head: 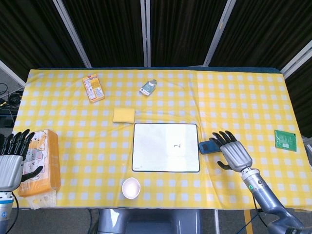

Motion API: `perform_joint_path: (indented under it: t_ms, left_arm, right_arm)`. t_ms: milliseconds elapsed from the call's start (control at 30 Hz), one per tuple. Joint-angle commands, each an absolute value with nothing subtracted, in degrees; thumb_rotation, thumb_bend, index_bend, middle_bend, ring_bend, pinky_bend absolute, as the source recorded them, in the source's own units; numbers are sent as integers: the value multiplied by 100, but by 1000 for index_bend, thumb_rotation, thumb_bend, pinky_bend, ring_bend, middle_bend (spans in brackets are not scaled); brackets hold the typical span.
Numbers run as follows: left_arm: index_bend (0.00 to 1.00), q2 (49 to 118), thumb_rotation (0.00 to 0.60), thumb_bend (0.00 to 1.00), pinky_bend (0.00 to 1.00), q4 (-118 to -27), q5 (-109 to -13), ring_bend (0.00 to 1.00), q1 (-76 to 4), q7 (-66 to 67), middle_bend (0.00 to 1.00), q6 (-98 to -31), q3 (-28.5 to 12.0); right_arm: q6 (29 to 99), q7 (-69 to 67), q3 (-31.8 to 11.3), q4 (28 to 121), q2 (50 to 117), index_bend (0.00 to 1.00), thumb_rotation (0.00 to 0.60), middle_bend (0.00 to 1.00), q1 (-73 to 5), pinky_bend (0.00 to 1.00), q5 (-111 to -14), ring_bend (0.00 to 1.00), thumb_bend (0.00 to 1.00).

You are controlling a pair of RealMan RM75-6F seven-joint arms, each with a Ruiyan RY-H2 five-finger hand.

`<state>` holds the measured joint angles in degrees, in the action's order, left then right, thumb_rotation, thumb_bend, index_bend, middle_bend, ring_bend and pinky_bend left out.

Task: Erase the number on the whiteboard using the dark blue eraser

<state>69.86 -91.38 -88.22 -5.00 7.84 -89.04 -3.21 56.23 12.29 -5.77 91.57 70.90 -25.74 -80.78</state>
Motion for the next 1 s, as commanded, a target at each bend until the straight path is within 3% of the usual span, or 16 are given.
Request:
perform_joint_path:
  t_ms: [33,433,1000]
  left_arm:
    - [0,6988,600,0,0,-9136,-8800,0,-504,791,0,-8894,-332]
    - [0,7039,600,0,0,-9044,-8605,0,-572,805,0,-8722,-395]
    - [0,7087,600,0,0,-8961,-8508,0,-636,786,0,-8604,-414]
  right_arm:
    - [5414,1354,-652,9025,7171,208,600,66,-2736,44,-7867,39,190]
    - [4818,1543,-659,8392,7619,233,600,80,-3171,44,-7349,39,190]
    - [4620,1601,-575,7894,7981,286,600,106,-3435,46,-7050,39,201]
